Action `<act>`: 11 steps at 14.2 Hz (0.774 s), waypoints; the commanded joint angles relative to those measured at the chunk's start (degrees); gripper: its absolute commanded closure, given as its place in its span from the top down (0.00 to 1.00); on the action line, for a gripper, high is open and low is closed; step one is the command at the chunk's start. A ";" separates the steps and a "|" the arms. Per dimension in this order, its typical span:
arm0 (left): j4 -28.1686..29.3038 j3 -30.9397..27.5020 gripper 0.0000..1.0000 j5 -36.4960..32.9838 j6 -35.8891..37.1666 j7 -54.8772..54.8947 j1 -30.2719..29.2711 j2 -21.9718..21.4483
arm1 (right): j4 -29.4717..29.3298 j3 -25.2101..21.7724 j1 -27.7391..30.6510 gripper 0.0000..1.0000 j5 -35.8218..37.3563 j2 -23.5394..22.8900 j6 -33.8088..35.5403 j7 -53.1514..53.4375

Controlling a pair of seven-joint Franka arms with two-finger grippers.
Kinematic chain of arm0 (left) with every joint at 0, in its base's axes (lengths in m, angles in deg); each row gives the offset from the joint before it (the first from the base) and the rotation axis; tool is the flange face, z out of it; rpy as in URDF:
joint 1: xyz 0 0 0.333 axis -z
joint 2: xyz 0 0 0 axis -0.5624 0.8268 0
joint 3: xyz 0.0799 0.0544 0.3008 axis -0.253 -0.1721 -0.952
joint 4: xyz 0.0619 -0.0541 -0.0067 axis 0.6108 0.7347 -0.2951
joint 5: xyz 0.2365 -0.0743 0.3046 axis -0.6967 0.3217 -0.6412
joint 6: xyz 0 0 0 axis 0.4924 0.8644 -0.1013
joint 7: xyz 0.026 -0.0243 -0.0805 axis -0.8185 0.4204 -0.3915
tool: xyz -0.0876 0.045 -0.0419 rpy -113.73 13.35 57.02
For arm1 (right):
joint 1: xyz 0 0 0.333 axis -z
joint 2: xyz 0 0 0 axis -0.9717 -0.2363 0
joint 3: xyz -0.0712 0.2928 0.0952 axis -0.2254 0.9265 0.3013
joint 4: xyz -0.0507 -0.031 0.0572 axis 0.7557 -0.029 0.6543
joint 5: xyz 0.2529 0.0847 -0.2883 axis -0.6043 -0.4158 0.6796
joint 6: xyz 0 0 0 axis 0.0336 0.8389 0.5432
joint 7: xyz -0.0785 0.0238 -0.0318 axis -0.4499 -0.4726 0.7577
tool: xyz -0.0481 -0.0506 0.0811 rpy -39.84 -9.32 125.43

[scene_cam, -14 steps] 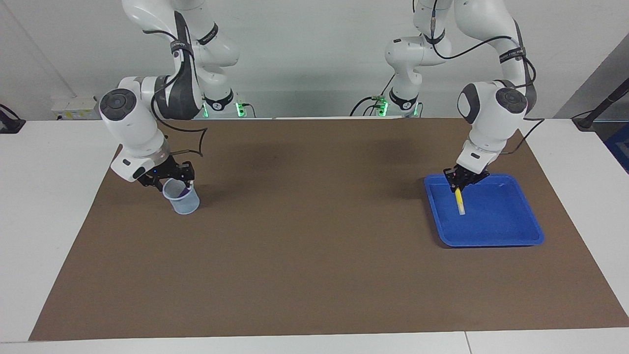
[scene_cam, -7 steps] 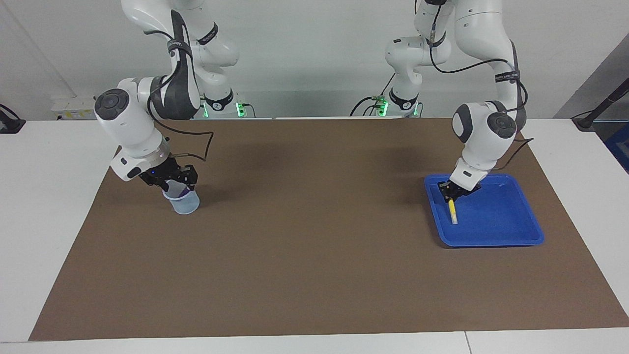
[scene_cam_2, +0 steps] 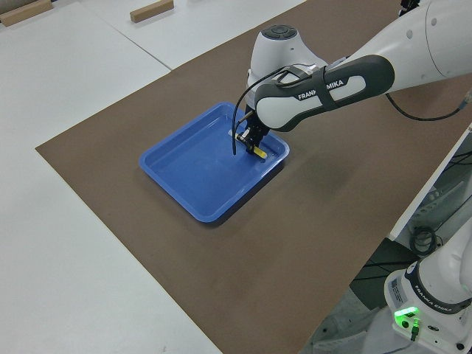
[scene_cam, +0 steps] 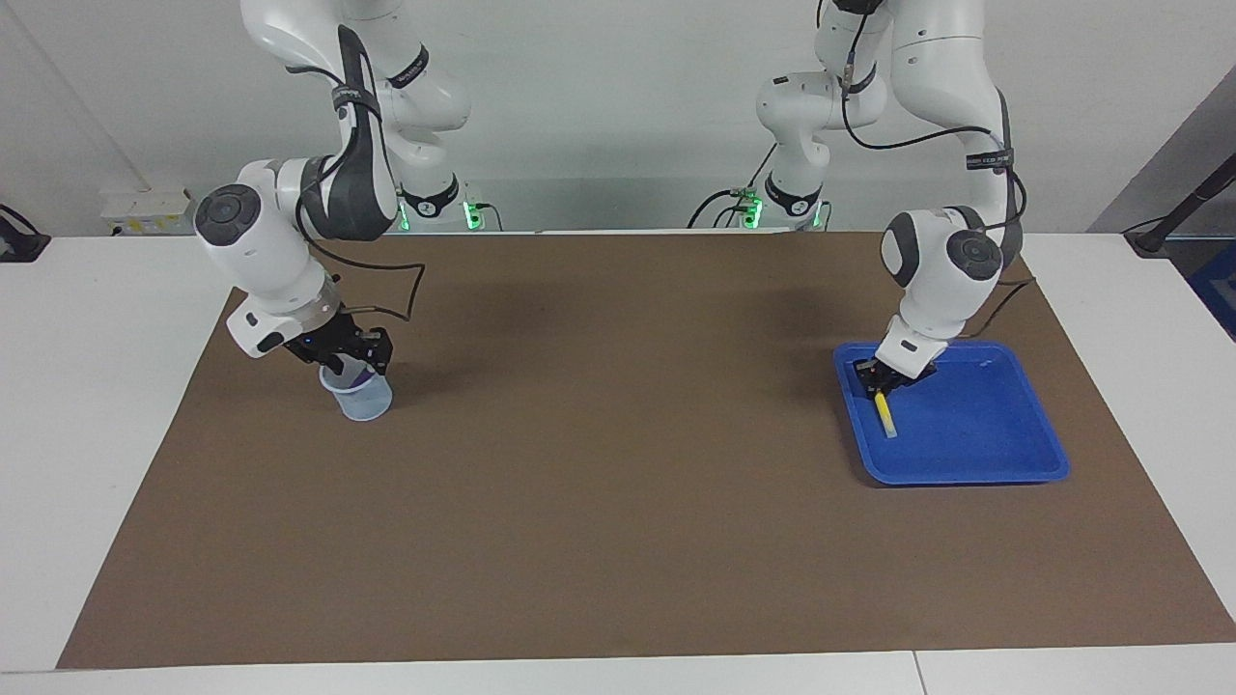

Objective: Right arm passes pens to left for tray arrangement
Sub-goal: 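Lower the yellow pen into the blue tray with the left gripper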

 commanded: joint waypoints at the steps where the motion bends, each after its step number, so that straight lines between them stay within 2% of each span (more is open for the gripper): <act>1: 1.03 0.49 0.79 -1.13 -1.56 1.86 -0.56 1.19 | 1.74 0.69 0.97 0.59 -1.02 1.12 -1.04 0.62; 3: -0.02 0.58 0.96 -1.13 -0.85 1.86 -0.65 1.54 | 1.56 0.69 1.06 0.44 -0.93 1.04 -0.95 0.44; 6: -2.30 0.67 1.00 -0.95 2.74 1.78 -0.74 1.28 | 1.21 0.69 1.06 0.28 -0.93 0.95 -0.60 0.00; 9: -7.74 0.67 1.00 0.10 10.99 1.69 -0.83 0.84 | 0.16 0.69 1.06 0.26 -0.84 0.60 -0.16 0.00; 11: -12.66 0.58 1.00 3.68 18.01 1.16 -0.83 0.32 | -0.81 0.69 1.06 0.25 -0.84 0.42 0.28 -0.69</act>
